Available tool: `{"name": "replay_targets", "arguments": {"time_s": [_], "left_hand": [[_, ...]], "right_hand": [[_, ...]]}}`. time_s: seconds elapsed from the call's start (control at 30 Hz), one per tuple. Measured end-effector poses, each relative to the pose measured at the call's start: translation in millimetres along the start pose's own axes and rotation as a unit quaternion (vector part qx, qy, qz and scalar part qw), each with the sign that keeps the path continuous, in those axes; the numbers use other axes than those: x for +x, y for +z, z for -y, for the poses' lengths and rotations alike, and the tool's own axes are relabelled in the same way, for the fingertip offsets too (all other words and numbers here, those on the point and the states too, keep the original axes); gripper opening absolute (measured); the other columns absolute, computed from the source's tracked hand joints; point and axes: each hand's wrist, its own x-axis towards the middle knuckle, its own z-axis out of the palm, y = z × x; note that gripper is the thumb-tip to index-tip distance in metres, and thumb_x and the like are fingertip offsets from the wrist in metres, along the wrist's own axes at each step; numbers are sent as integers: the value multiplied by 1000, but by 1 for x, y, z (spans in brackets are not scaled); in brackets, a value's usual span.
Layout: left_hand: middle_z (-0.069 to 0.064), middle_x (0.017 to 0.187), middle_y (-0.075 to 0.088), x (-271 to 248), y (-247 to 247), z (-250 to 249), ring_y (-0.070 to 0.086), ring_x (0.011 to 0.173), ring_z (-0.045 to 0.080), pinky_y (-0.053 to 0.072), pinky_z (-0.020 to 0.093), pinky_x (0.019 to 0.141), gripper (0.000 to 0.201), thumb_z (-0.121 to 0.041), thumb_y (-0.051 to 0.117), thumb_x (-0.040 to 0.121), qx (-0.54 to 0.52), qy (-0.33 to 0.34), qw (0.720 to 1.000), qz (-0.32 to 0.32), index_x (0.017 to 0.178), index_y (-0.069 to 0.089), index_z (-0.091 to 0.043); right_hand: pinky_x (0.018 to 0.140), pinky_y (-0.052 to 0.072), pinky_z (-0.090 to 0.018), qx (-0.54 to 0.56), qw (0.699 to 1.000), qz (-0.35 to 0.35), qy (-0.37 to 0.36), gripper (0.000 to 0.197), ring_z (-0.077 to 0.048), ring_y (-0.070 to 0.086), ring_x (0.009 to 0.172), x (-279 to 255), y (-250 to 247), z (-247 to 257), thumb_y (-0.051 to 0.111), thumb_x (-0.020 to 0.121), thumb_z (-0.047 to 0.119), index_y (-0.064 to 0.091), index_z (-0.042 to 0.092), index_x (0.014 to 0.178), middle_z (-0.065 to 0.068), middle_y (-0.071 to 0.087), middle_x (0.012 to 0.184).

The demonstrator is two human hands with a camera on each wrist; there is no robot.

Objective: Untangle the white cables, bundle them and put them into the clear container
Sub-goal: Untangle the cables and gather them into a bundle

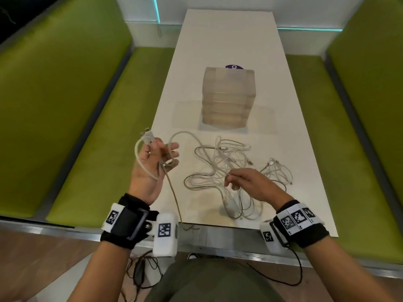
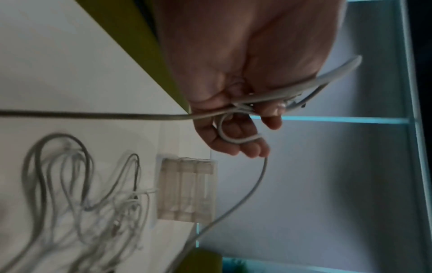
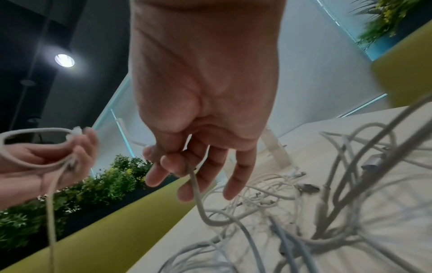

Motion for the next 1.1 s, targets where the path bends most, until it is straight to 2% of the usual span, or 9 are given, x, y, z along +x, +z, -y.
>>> {"name": "replay_targets", "arguments": {"time_s": [0.13,0.23,0.33,0.43,0.53,0.67,0.77,0.83,1.1], "left_hand": [[11,116,68,-9,15,31,65,105,25,56,34,82,27,-44,59,87,37,-61,995,64,95,58,-19],[13,118,68,-22,33,50,62,115,28,53,39,86,27,-40,47,90,31,-88,989,113,91,55,-14],[13,107,72,-24,43,53,67,104,27,55,37,77,26,-32,36,100,30,-85,990,111,88,50,-13],[6,82,73,-23,41,52,70,70,20,56,34,58,27,-27,32,102,49,-54,994,86,87,48,-12],[-3,64,59,-22,37,46,52,46,10,47,26,45,16,-20,37,102,15,-24,998,52,93,48,-14],[-8,54,41,-9,20,24,28,38,3,29,17,40,8,-22,49,92,-72,-21,997,33,85,46,-18],[-8,53,38,-3,5,6,23,39,4,22,17,38,17,-22,37,98,-47,-10,999,12,84,47,-19],[-9,53,38,-1,-5,-5,24,40,4,21,18,39,20,-21,35,98,-48,10,999,-4,84,48,-20],[-9,54,37,-9,-16,-4,25,43,5,19,20,42,28,-34,39,100,116,-2,993,-23,98,56,-12]], "right_hand": [[63,41,-15,18,998,33,-52,24,-3,51,60,3,10,21,50,98,27,69,21,84,3,60,67],[58,37,-9,43,996,57,-52,25,5,49,55,7,15,37,49,98,20,66,16,80,21,56,56],[60,38,-7,74,993,80,-44,27,10,51,57,5,17,43,49,98,17,65,13,77,24,64,68],[59,36,-6,75,992,98,-36,28,11,50,55,3,17,48,48,99,19,64,23,76,29,58,58],[57,35,-15,51,993,99,-33,27,-1,44,51,6,23,47,54,96,33,68,23,75,11,50,53],[65,44,-24,21,998,56,-16,26,-12,54,66,11,21,29,58,91,40,68,23,74,-8,63,73],[67,40,-11,-12,999,31,-18,19,-1,55,71,16,8,18,58,93,28,67,19,79,8,64,75],[69,39,-14,-31,999,-10,-8,17,-1,54,74,20,-3,5,57,94,22,66,18,80,12,61,77],[72,40,-24,-25,992,-116,-33,15,-20,58,79,40,-11,-8,60,92,19,68,11,82,-6,66,83]]}}
